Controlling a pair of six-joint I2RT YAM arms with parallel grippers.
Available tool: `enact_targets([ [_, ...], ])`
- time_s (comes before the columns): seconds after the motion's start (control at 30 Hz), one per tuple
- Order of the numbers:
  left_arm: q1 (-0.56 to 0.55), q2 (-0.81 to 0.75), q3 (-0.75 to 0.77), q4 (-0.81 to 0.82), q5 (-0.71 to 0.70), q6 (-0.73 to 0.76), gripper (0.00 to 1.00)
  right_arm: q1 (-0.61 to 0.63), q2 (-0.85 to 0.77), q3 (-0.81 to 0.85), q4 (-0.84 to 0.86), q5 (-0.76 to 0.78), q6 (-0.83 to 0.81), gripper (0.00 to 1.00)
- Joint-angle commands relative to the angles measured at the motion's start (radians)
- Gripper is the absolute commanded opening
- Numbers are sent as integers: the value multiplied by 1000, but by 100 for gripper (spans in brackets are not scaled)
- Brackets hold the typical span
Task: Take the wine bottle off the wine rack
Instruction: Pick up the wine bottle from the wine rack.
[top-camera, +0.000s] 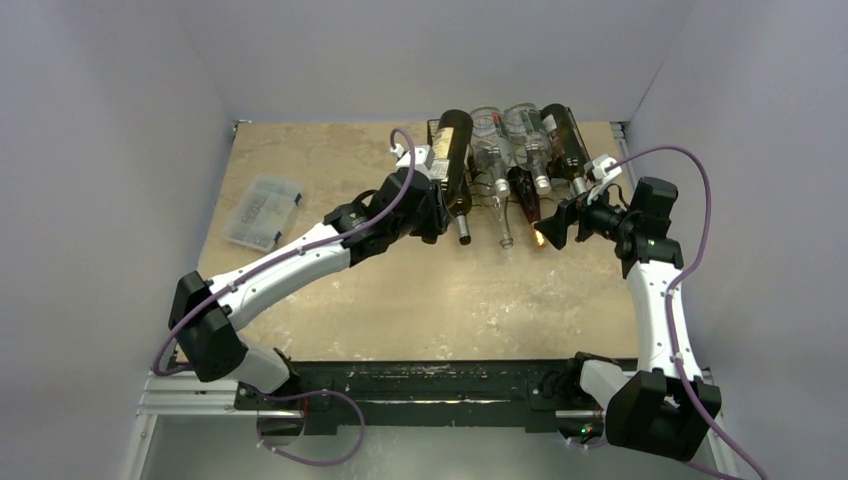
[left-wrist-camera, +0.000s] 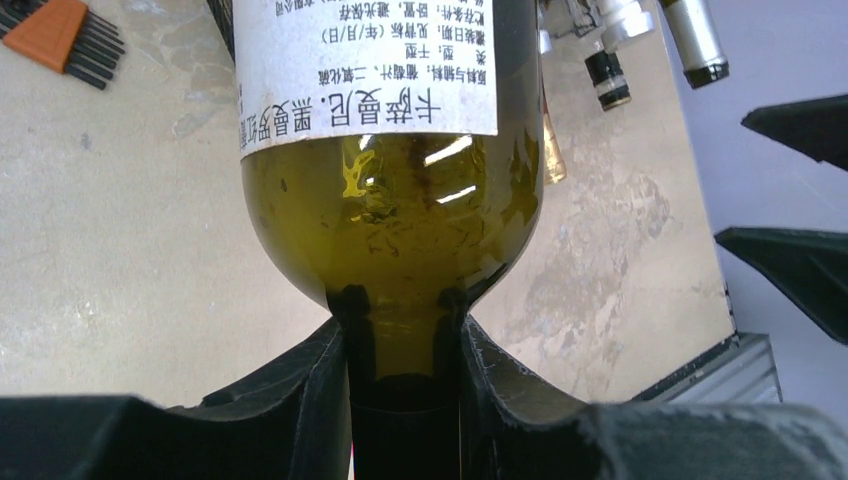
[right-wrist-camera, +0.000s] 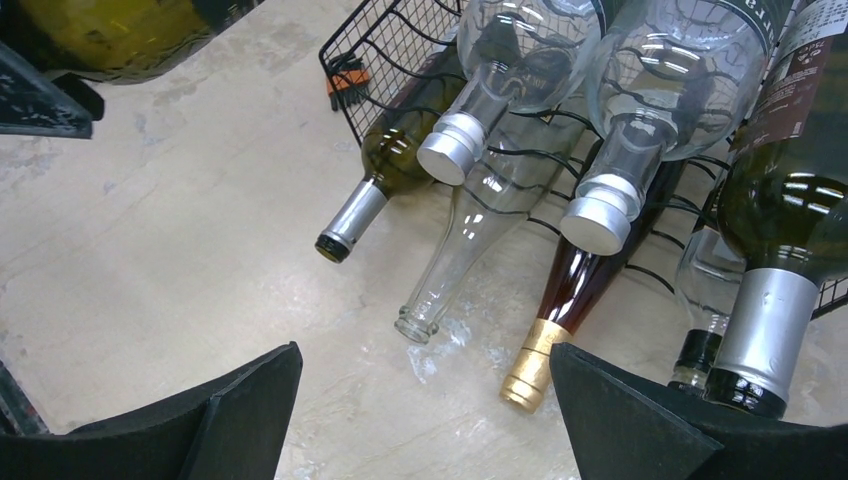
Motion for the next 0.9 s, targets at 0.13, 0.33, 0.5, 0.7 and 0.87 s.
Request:
enact_targets([
  [0.13,-3,-189,-109,183,96,-25,0,3,-28,-10,-1,-21,-55,99],
  [0.33,-3,-279,-217,217,151,-61,0,2,-36,-5,-48,-40,-113,99],
  [0.5,-3,-354,-317,270,193,-95,0,3,-42,9,-114,-92,-179,99],
  [0.7,-3,-424,-404,313,267,-137,0,3,-43,35,-234,-198,-309,99],
  [0.87,-3,-473,-468,334,346,-166,0,4,-24,81,-436,-293,-558,99],
])
